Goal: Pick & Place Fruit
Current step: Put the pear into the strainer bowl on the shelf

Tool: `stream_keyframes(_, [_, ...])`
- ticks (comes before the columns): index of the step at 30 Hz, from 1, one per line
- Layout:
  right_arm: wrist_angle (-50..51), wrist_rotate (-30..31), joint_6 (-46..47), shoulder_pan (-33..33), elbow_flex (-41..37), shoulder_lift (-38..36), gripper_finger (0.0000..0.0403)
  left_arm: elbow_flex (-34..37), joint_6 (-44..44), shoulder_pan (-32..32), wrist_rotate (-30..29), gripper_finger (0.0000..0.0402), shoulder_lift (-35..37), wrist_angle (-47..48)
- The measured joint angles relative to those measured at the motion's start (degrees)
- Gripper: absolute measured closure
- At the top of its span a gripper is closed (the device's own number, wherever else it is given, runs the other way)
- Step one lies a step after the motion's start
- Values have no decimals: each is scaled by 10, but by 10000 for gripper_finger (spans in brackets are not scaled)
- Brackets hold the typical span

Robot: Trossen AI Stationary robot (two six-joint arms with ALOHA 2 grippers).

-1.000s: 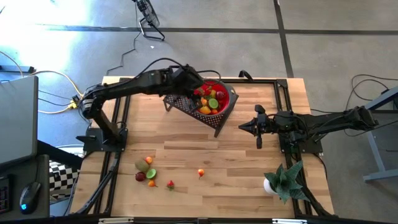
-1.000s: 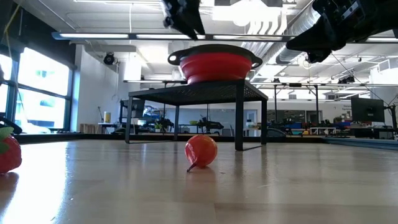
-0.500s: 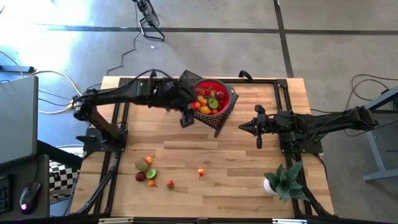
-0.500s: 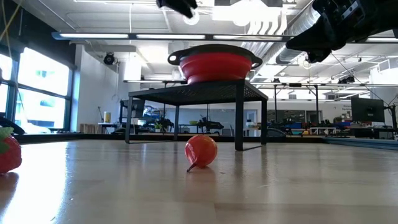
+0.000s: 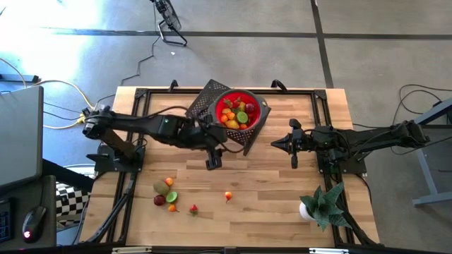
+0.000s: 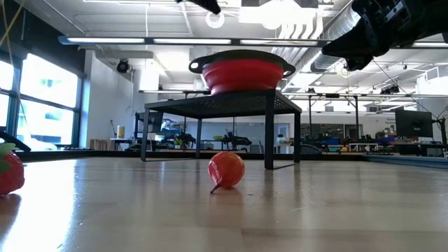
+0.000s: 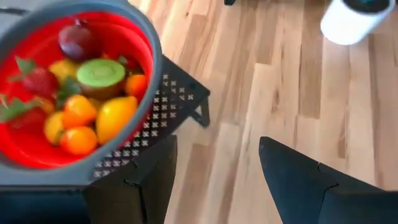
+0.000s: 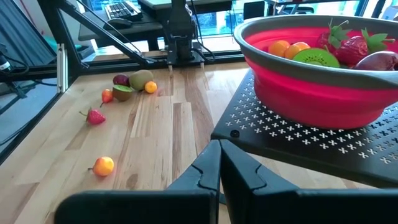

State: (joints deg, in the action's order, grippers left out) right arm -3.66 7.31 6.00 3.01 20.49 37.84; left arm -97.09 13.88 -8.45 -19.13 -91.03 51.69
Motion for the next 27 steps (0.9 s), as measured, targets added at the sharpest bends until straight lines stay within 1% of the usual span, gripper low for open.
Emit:
stream_keyframes(7, [0,0,4,0,0,0,401,86,135,-17,1,181,1,-30])
stream_keyframes(12, [0,0,5,0,0,0,401,137,193,-51,3,181,0,-68])
stream_keyframes(17, [0,0,5,0,0,0,400,156,210,-86,0,181,0,-108])
stream_keyframes(20, [0,0,5,0,0,0,400,157,209,-100,-16,181,0,-126])
stream_keyframes(27, [0,0,19,0,0,0,400,157,214,-99,-24,181,0,-132])
